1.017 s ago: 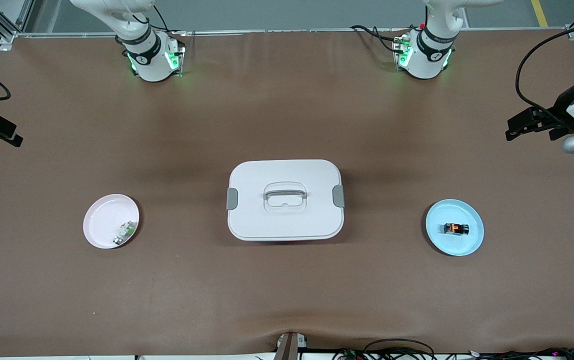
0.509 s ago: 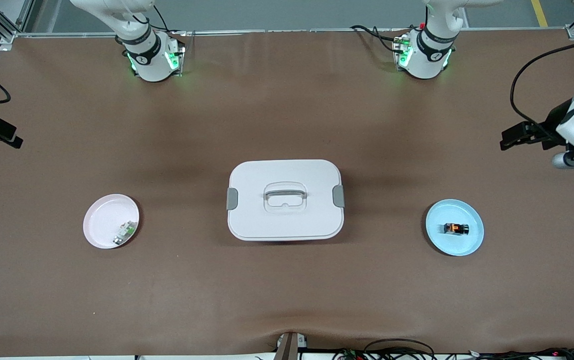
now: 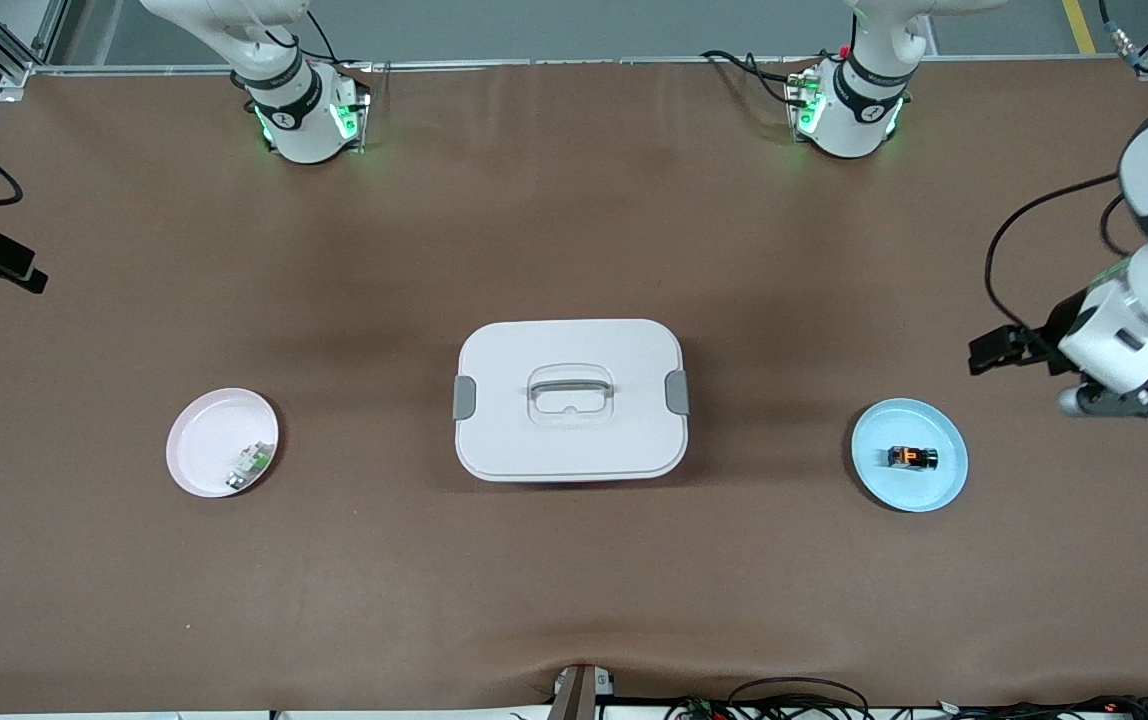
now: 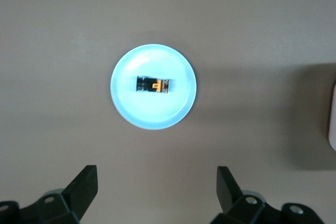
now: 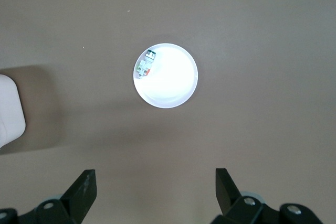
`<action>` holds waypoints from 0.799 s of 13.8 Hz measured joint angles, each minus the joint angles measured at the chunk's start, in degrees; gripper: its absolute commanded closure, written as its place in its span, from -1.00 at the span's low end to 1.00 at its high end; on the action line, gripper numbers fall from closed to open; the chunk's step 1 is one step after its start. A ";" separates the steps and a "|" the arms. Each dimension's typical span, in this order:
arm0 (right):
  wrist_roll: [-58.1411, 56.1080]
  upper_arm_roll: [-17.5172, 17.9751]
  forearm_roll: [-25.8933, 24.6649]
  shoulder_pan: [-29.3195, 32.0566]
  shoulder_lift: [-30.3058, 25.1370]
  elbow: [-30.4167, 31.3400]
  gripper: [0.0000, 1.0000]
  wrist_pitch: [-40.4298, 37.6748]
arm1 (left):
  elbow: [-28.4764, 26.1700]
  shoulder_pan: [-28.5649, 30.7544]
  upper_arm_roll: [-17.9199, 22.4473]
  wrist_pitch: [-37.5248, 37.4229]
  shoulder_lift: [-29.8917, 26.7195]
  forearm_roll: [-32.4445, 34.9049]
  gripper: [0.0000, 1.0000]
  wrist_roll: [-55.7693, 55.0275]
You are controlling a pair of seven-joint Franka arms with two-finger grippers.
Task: Transfer orange switch to right arm and place
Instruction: 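Lower the left gripper over the switch on the blue plate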
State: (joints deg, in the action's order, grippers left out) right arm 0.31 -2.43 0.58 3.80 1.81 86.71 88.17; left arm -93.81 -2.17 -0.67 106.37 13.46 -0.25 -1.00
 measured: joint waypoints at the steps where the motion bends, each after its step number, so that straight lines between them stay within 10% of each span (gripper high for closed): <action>1: 0.00 -0.01 0.00 0.00 0.00 0.00 -1.00 -0.04 | -0.05 -0.58 -0.05 1.65 1.73 1.35 -1.00 0.02; 11: 0.00 0.07 0.00 0.00 0.00 -0.18 -1.00 -0.04 | -0.14 0.10 0.04 12.94 14.07 5.65 -1.00 0.06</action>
State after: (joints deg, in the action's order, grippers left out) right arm 0.31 -2.35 0.58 3.80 1.81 86.53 88.12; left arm -93.94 -2.07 -0.62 119.31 27.53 5.40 -0.94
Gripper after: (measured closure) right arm 0.000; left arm 0.000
